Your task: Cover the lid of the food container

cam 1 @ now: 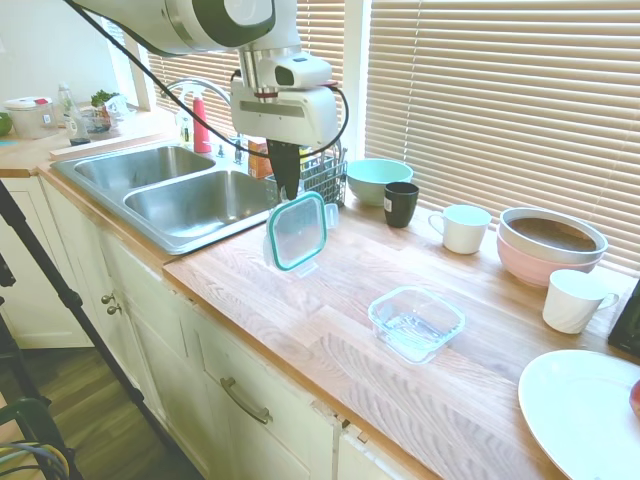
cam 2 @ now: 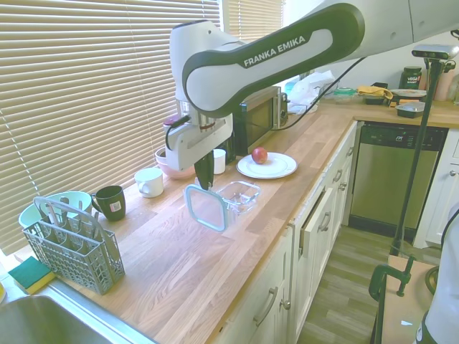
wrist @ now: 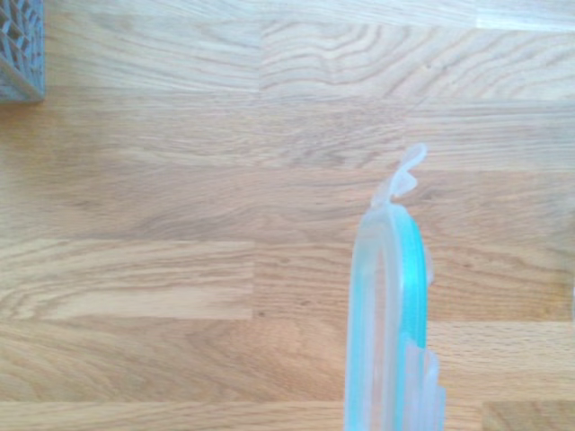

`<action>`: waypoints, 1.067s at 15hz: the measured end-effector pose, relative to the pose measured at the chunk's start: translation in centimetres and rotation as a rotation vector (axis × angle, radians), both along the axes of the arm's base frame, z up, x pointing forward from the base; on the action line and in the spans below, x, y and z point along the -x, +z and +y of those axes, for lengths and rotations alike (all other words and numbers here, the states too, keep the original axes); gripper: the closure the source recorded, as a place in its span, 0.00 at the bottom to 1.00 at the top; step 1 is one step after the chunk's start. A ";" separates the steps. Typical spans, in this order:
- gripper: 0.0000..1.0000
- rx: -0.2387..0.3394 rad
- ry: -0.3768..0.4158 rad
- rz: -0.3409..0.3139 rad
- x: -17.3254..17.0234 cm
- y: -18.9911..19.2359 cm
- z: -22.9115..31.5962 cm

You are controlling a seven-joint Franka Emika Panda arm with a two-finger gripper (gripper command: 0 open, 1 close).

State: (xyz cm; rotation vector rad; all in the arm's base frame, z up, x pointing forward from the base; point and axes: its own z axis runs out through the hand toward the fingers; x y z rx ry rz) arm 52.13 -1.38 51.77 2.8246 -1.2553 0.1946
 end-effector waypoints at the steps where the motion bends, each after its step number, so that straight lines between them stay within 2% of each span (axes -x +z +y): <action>1: 1.00 -0.002 0.009 0.002 0.3 0.0 -0.8; 7: 1.00 -0.009 0.046 0.007 0.9 0.3 -5.0; 16: 1.00 -0.006 0.071 0.006 0.8 1.6 -6.2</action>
